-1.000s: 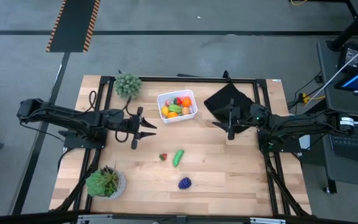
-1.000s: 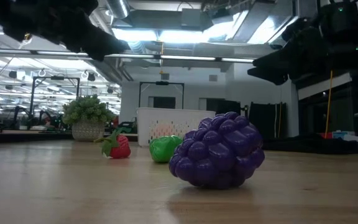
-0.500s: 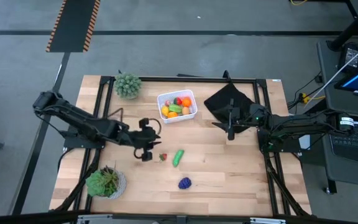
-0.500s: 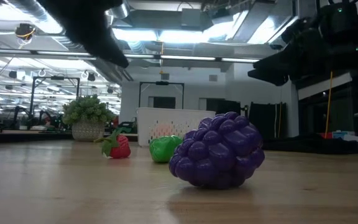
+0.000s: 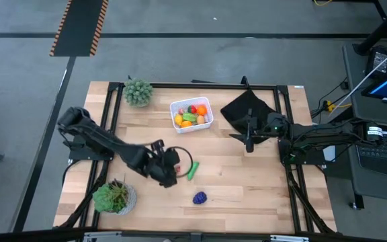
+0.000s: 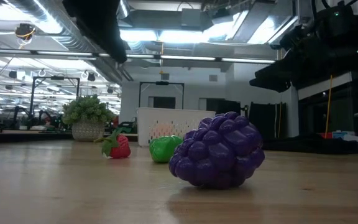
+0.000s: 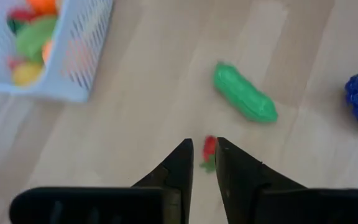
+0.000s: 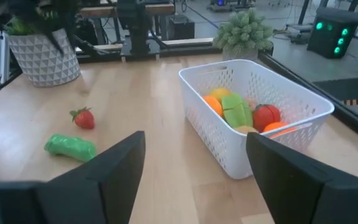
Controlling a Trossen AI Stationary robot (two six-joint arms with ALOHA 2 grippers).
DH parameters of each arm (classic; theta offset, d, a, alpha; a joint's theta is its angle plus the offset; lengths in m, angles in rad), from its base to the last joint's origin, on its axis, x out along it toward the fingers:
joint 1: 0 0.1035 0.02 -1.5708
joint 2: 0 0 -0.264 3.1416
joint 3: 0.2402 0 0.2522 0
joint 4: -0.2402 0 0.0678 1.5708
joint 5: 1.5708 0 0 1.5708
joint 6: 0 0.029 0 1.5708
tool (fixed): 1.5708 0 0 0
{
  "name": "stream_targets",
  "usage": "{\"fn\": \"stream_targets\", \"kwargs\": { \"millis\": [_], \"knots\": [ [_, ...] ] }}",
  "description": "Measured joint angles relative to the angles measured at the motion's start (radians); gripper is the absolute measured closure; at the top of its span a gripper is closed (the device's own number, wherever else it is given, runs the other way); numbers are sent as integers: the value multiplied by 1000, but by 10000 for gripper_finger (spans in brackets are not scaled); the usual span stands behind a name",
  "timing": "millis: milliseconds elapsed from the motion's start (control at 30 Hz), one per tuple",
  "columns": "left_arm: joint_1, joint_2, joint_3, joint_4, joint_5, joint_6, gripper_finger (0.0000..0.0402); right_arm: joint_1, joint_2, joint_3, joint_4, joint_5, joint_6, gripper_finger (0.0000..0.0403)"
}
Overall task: Pick and placing Produce into tupperware
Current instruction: Put the strawberry into the white bin
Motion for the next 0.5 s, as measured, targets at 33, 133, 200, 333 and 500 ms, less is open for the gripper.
{"fn": "stream_targets", "kwargs": {
  "millis": [33, 133, 200, 333, 500],
  "knots": [
    [-12, 23, 17, -23, 0, -39, 343, 0, 0, 0, -6, 0, 11, 121],
    [-43, 79, 51, -39, 0, -123, 348, 1, 0, 0, -31, 0, 23, 121],
    [-63, 109, 64, -40, 0, -163, 352, 3, 0, 0, -46, 0, 49, 121],
    [-95, 156, 79, -36, 0, -253, 360, 25, 2, 0, -69, -1, 85, 121],
    [-118, 175, 82, -52, 0, -319, 368, 56, 2, 0, -76, -1, 66, 121]
  ]
}}
